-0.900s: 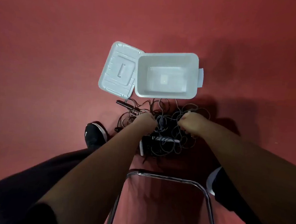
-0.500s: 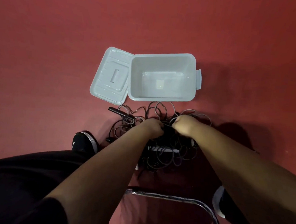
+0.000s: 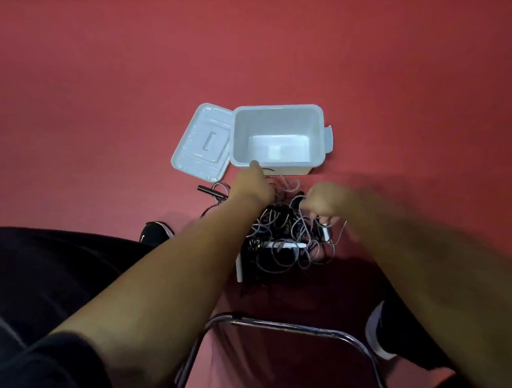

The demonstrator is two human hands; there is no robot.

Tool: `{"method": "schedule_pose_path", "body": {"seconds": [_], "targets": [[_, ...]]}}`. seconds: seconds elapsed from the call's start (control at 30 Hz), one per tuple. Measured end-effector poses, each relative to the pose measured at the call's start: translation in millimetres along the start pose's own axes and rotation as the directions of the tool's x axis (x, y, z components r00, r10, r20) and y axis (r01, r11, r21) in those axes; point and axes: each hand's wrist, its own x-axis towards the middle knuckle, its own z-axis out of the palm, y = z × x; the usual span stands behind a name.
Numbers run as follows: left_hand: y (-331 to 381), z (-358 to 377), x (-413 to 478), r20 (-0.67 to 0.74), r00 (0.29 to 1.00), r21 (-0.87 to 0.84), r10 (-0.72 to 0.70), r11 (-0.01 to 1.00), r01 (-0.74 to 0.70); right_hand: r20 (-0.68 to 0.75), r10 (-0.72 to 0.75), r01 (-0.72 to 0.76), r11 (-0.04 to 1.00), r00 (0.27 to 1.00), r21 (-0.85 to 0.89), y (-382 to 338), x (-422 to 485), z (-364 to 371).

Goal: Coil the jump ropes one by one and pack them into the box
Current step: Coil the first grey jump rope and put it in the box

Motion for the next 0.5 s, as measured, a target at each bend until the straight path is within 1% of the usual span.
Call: {"method": "schedule_pose_path", "body": {"seconds": [0.13,0.2,0.27,0.37,0.43,0.5], "targets": [[20.6,-42.0,-16.4,-0.056,0.996,0.105,0.068,0.992,-0.062,-0.096,-0.054,0.050,0.997,0.994,-0.052,-18.5,-39.4,-29.6],[28.4,-64.8,-28.0,-0.091,0.992,0.079,0.091,0.993,-0.083,-0.126,-0.075,0.063,0.993,0.989,-0.095,-24.5,-58.1,-45.0],[34.3,-89.1,-40.5,-0.113,0.990,-0.027,0.087,0.996,-0.090,-0.141,-0.123,0.112,0.990,0.982,-0.080,-28.1,-77.3,-54.9],[46.2,-123.6,-61.7,-0.131,0.986,-0.213,0.105,0.968,-0.131,-0.223,-0.189,0.205,0.977,0.956,0.054,-27.6,-105.9,-61.6],[58.2,-145.6,-79.3,-0.118,0.984,-0.378,0.131,0.911,-0.167,-0.255,-0.217,0.251,0.962,0.942,0.110,-28.4,-127.3,-63.4],[72.7,-167.2,-101.2,-0.079,0.978,-0.546,0.192,0.813,-0.204,-0.286,-0.238,0.281,0.952,0.928,0.120,-32.4,-148.9,-66.1]]}}
